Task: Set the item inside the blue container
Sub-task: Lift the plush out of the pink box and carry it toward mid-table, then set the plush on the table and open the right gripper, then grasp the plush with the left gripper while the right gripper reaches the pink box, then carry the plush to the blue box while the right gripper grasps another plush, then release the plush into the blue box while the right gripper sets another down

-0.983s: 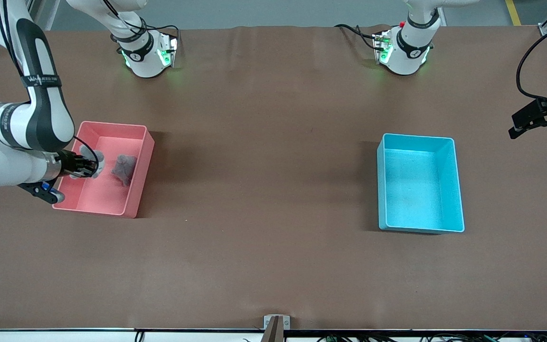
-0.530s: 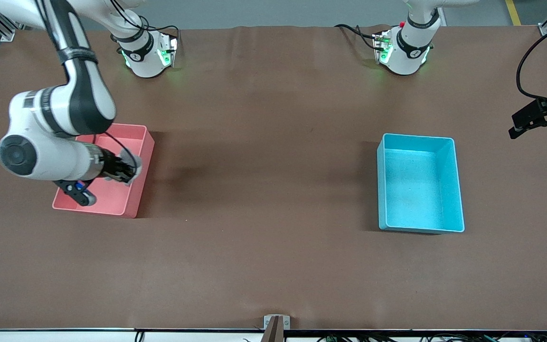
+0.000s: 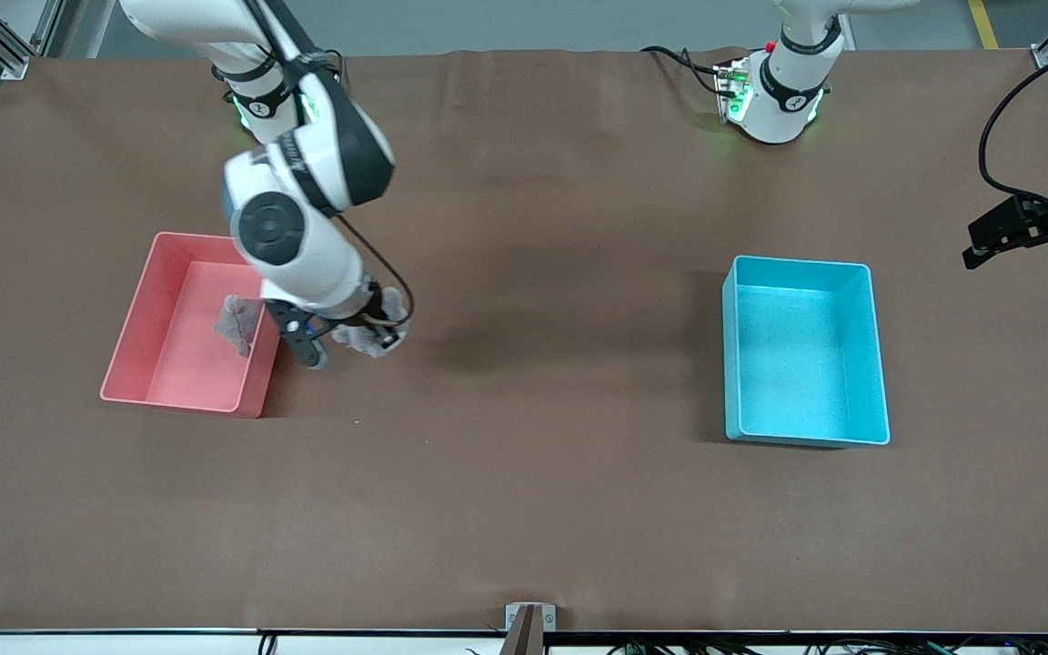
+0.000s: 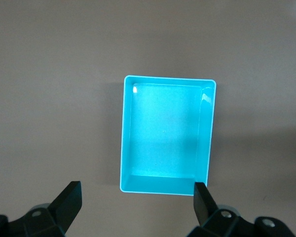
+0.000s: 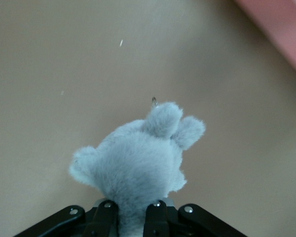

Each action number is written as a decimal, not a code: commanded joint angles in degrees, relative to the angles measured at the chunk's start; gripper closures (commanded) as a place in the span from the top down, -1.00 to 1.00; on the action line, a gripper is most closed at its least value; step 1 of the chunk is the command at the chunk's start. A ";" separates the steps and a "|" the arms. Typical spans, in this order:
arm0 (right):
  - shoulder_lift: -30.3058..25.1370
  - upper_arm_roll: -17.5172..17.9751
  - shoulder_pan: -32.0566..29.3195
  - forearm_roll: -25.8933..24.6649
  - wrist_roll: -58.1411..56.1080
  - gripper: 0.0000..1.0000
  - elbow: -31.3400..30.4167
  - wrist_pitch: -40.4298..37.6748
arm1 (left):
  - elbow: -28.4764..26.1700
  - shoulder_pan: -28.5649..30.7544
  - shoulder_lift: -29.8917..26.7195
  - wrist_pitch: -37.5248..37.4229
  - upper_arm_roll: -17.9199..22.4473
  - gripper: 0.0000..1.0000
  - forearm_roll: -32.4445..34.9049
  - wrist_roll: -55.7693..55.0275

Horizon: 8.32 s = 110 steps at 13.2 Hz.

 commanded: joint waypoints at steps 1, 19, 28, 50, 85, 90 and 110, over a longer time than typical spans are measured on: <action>4.64 -0.66 5.15 -0.12 8.93 -0.97 -0.18 6.95 | 0.57 -1.11 2.29 -0.72 0.02 1.00 -0.69 -0.22; 18.89 -0.92 13.69 -0.38 26.54 1.00 6.68 18.22 | 0.31 -2.44 4.41 -4.94 -0.25 1.00 -1.49 -0.13; 5.91 -1.10 1.15 -2.14 -3.04 1.00 5.55 -3.03 | -3.46 -2.70 3.01 -4.94 -1.47 0.99 -4.73 -1.27; -10.56 -0.84 -33.59 7.09 -63.29 1.00 -29.36 11.36 | 2.76 -28.45 33.75 39.52 -13.96 0.99 -9.40 -47.07; -2.38 -1.01 -34.03 3.84 -62.43 -0.99 -3.55 -15.06 | 2.15 -32.59 43.45 53.44 -13.17 -0.53 -8.52 -46.71; -3.17 -0.84 -22.02 3.75 -41.98 -0.98 0.44 -16.06 | 1.54 -26.45 30.63 29.47 -12.64 -0.57 -1.40 -37.61; 16.78 -0.92 11.41 0.85 15.20 -0.69 6.95 13.73 | -18.94 7.49 19.25 20.01 -12.73 -0.57 12.13 13.67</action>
